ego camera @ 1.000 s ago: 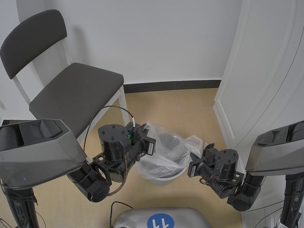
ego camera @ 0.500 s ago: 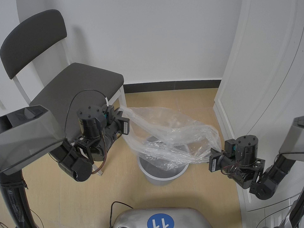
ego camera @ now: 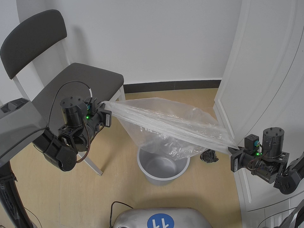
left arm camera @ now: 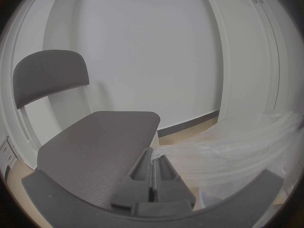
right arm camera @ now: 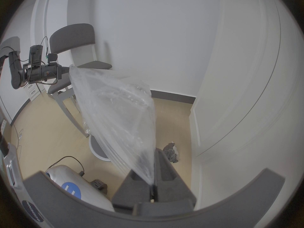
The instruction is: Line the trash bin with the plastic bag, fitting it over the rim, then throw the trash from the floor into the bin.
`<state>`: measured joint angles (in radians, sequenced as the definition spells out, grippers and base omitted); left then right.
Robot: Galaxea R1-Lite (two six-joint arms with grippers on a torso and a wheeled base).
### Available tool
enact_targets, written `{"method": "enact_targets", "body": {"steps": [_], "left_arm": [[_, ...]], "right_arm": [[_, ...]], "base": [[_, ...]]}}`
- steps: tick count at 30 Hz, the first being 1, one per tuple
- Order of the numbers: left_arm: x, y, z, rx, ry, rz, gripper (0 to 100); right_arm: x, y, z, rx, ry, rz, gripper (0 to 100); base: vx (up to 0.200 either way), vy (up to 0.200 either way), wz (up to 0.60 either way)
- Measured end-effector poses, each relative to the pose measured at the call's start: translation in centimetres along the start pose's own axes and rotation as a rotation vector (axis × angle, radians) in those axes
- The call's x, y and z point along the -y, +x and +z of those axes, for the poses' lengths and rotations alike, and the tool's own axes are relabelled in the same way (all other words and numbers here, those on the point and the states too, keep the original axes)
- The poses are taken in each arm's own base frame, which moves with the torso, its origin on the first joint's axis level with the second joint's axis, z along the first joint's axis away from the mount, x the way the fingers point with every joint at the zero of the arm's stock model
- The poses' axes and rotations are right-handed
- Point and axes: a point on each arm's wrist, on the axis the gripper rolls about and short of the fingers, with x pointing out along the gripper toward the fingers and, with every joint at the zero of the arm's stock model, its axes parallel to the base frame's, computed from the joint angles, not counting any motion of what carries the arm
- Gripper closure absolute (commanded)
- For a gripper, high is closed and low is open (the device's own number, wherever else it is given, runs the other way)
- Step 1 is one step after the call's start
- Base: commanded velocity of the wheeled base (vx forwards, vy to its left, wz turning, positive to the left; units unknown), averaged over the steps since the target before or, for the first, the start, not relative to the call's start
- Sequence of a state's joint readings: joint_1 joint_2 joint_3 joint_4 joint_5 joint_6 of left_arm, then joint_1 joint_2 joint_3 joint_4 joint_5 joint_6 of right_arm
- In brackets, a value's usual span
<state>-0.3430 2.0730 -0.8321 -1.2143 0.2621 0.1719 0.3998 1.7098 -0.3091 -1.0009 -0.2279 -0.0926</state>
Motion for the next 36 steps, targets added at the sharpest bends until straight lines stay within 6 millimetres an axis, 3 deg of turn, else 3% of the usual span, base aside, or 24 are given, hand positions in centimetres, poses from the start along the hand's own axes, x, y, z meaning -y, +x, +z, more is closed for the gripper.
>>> {"method": "enact_targets", "body": {"steps": [24, 30, 36], "left_arm": [[-0.2, -0.3, 0.1, 0.004, 0.006, 0.02, 100], [1.6, -0.8, 0.8, 0.052, 0.0, -0.022, 100], [5.5, -2.1, 1.9, 0.112, 0.061, -0.177, 100]], "right_arm": [[0.9, -0.3, 0.5, 0.055, -0.027, -0.063, 100], [0.7, 0.7, 2.3, 0.142, -0.165, -0.066, 100], [0.0, 2.8, 5.4, 0.279, -0.322, 0.018, 100]], "base": [[0.0, 0.0, 0.0], [0.0, 0.0, 0.0], [0.0, 0.0, 0.0]]}}
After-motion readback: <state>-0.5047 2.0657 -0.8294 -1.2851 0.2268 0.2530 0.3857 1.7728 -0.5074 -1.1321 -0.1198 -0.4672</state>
